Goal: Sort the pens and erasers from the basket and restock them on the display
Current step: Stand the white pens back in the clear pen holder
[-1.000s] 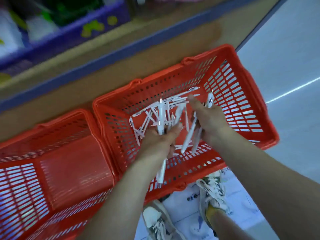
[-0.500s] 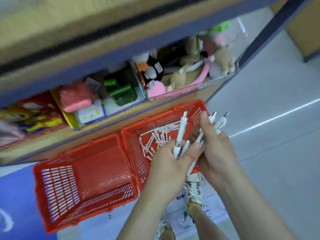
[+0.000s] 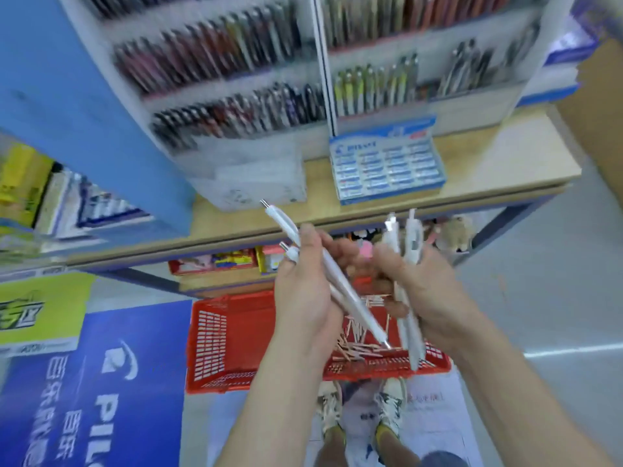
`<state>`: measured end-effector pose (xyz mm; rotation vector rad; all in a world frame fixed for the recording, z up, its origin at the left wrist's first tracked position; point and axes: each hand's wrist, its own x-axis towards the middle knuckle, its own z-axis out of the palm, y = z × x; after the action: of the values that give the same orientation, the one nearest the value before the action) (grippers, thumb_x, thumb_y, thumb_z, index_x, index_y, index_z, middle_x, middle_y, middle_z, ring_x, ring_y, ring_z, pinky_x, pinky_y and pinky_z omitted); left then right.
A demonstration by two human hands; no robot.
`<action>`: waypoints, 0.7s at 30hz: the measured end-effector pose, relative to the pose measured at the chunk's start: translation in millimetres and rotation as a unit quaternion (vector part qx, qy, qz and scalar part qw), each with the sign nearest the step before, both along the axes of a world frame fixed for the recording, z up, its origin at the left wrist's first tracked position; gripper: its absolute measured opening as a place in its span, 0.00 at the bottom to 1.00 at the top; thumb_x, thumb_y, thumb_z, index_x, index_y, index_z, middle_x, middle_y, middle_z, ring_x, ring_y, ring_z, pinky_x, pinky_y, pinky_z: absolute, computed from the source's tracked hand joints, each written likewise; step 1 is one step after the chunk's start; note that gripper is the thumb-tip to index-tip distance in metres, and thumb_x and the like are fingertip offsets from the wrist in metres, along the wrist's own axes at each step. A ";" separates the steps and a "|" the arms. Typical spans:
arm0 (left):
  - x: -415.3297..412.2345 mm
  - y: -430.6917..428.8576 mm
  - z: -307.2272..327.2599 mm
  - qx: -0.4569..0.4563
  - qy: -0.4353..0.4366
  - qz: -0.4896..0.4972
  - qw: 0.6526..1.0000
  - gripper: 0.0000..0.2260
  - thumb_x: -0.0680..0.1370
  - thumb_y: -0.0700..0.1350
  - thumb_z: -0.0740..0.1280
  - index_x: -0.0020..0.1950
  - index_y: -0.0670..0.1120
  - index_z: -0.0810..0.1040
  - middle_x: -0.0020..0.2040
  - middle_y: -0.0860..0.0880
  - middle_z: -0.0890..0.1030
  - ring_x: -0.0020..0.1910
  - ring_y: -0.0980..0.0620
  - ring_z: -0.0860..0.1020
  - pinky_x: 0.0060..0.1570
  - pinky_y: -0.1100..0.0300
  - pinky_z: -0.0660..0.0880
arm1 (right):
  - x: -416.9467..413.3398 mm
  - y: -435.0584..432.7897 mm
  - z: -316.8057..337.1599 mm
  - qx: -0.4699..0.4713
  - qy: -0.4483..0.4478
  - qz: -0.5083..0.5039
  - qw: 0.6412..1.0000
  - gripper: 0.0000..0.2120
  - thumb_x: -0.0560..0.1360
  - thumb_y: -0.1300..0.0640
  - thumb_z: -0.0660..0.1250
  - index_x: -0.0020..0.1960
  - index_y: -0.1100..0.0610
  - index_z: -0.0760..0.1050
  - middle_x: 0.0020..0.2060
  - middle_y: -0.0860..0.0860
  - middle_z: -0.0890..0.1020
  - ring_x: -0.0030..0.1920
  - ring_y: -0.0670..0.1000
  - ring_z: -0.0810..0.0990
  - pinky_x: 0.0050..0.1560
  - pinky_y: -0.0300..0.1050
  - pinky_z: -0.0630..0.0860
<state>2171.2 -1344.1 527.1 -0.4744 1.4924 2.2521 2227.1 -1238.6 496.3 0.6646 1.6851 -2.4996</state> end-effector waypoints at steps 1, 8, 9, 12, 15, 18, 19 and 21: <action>-3.5 0.7 11.7 0.009 0.005 0.019 1.000 0.15 0.82 0.47 0.56 0.37 0.44 0.69 0.26 0.47 0.78 0.24 0.52 0.76 0.25 0.65 0.74 | -3.7 -6.5 11.4 0.013 0.028 0.029 0.999 0.25 0.61 0.43 0.78 0.49 0.59 0.81 0.45 0.60 0.84 0.41 0.65 0.81 0.36 0.54 0.80; -15.8 -10.4 57.7 -0.024 0.049 0.058 0.997 0.17 0.81 0.51 0.59 0.35 0.45 0.73 0.32 0.47 0.76 0.32 0.48 0.75 0.39 0.54 0.75 | -27.7 -15.8 77.7 0.124 0.076 0.182 0.973 0.14 0.66 0.61 0.77 0.50 0.53 0.81 0.43 0.47 0.86 0.46 0.45 0.83 0.48 0.41 0.77; -17.0 -13.3 62.1 -0.034 0.046 0.050 0.997 0.17 0.80 0.53 0.60 0.35 0.46 0.74 0.33 0.47 0.75 0.34 0.47 0.75 0.41 0.52 0.74 | -29.5 -18.8 81.8 0.137 0.067 0.190 0.970 0.12 0.66 0.60 0.77 0.47 0.53 0.81 0.40 0.48 0.86 0.43 0.46 0.84 0.46 0.43 0.78; -20.7 -20.6 69.5 -0.033 0.026 0.027 0.999 0.16 0.80 0.54 0.61 0.37 0.47 0.75 0.33 0.46 0.75 0.33 0.48 0.77 0.40 0.54 0.74 | -34.5 -31.8 86.5 0.104 0.067 0.182 0.975 0.08 0.69 0.66 0.73 0.46 0.55 0.81 0.37 0.51 0.84 0.40 0.50 0.83 0.45 0.47 0.78; -25.3 -30.0 75.0 -0.039 0.026 -0.013 0.999 0.15 0.80 0.54 0.60 0.40 0.47 0.76 0.32 0.46 0.78 0.29 0.50 0.78 0.29 0.62 0.74 | -38.9 -42.9 88.6 0.064 0.058 0.179 0.980 0.08 0.71 0.68 0.70 0.39 0.56 0.79 0.30 0.56 0.79 0.30 0.56 0.78 0.35 0.50 0.75; -41.0 -42.9 77.3 -0.041 0.038 -0.012 0.998 0.14 0.80 0.52 0.60 0.41 0.47 0.79 0.34 0.49 0.76 0.32 0.52 0.77 0.34 0.59 0.74 | -47.2 -44.6 92.8 0.073 0.057 0.209 0.974 0.06 0.69 0.65 0.70 0.36 0.57 0.76 0.26 0.58 0.75 0.26 0.54 0.73 0.29 0.45 0.70; -49.5 -48.0 78.1 -0.038 0.039 -0.009 0.998 0.15 0.80 0.51 0.61 0.39 0.47 0.80 0.33 0.50 0.74 0.32 0.54 0.75 0.35 0.59 0.73 | -51.4 -43.5 93.4 0.088 0.057 0.220 0.970 0.07 0.69 0.65 0.71 0.35 0.57 0.75 0.25 0.58 0.74 0.25 0.54 0.72 0.29 0.45 0.69; -69.7 -60.1 78.4 -0.049 0.047 -0.017 0.998 0.15 0.80 0.50 0.61 0.38 0.48 0.81 0.33 0.52 0.73 0.30 0.57 0.72 0.33 0.60 0.69 | -59.7 -41.7 95.3 0.115 0.050 0.237 0.963 0.08 0.70 0.62 0.72 0.35 0.58 0.74 0.24 0.58 0.75 0.26 0.54 0.72 0.31 0.46 0.69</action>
<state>2101.5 -1404.2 605.5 -0.3732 1.6500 2.2103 2167.4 -1280.3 591.6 0.1156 1.9119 -2.0544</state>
